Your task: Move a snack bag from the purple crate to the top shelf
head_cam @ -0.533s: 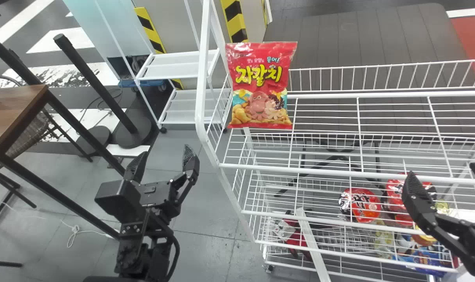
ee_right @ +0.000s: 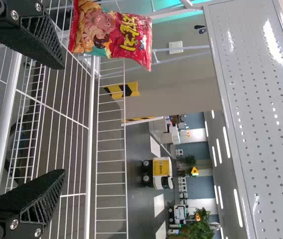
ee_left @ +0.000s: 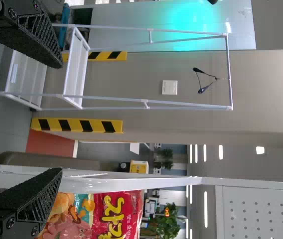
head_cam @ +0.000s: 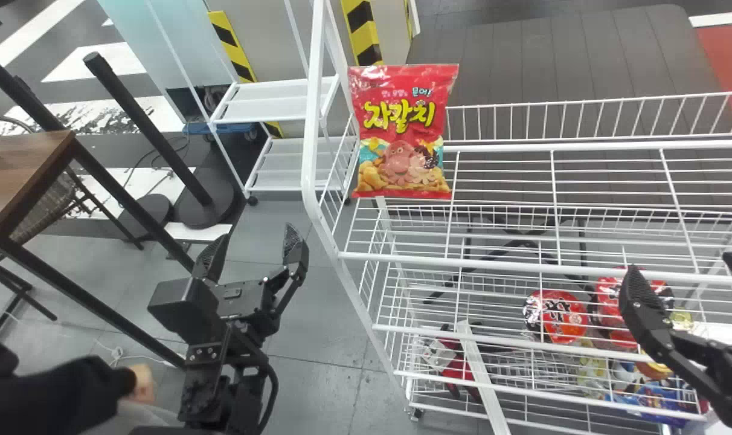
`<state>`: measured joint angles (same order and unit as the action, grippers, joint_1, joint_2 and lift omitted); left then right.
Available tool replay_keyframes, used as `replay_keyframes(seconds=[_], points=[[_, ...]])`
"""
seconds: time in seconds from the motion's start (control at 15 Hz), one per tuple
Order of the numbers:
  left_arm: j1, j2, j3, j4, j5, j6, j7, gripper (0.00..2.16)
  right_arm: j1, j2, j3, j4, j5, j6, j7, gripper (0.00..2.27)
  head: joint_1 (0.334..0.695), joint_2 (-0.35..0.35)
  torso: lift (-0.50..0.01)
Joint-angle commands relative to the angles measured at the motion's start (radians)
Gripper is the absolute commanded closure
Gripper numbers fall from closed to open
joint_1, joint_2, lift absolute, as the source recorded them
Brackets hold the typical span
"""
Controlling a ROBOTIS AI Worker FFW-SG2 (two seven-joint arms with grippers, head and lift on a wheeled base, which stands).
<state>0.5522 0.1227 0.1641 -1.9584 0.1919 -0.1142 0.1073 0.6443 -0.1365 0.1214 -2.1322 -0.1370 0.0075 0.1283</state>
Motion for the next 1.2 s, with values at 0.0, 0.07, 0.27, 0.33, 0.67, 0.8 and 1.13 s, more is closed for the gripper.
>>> replay_keyframes(seconds=[0.0, 0.07, 0.27, 0.33, 0.67, 0.8, 1.13], points=[[0.0, 0.0, 0.0, -0.001, 0.0, 0.0, 0.0, 0.07, 0.0, 0.0, 0.0, 0.0, 0.002, -0.002, -0.001, 0.06, 0.695, 0.297, 0.0], [0.0, 0.0, 0.0, 0.001, 0.0, 0.0, 0.0, 0.07, 0.0, 0.0, 0.0, 0.001, 0.002, -0.002, -0.001, 0.06, 0.695, 0.297, 0.0], [0.0, 0.0, 0.0, -0.001, 0.0, 0.0, -0.003, 0.07, 0.002, 0.0, 0.0, 0.0, 0.002, -0.005, -0.001, 0.06, 0.695, 0.296, 0.0], [0.0, 0.0, 0.0, -0.001, 0.0, 0.0, -0.003, 0.07, 0.003, 0.002, 0.003, 0.0, 0.004, -0.002, -0.007, 0.05, 0.695, 0.296, 0.0], [0.0, 0.0, 0.0, 0.001, 0.0, 0.0, -0.003, 0.07, 0.009, 0.002, 0.003, -0.018, 0.002, 0.047, -0.012, 0.04, 0.695, 0.298, -0.023], [0.0, 0.0, 0.0, 0.003, 0.0, 0.0, -0.003, 0.07, 0.009, 0.002, 0.001, -0.018, 0.002, 0.044, -0.009, 0.04, 0.695, 0.299, -0.031], [-0.003, 0.0, 0.0, 0.006, 0.0, 0.0, -0.003, 0.07, 0.006, 0.002, -0.003, -0.018, 0.002, 0.044, -0.006, 0.04, 0.695, 0.298, -0.051]])
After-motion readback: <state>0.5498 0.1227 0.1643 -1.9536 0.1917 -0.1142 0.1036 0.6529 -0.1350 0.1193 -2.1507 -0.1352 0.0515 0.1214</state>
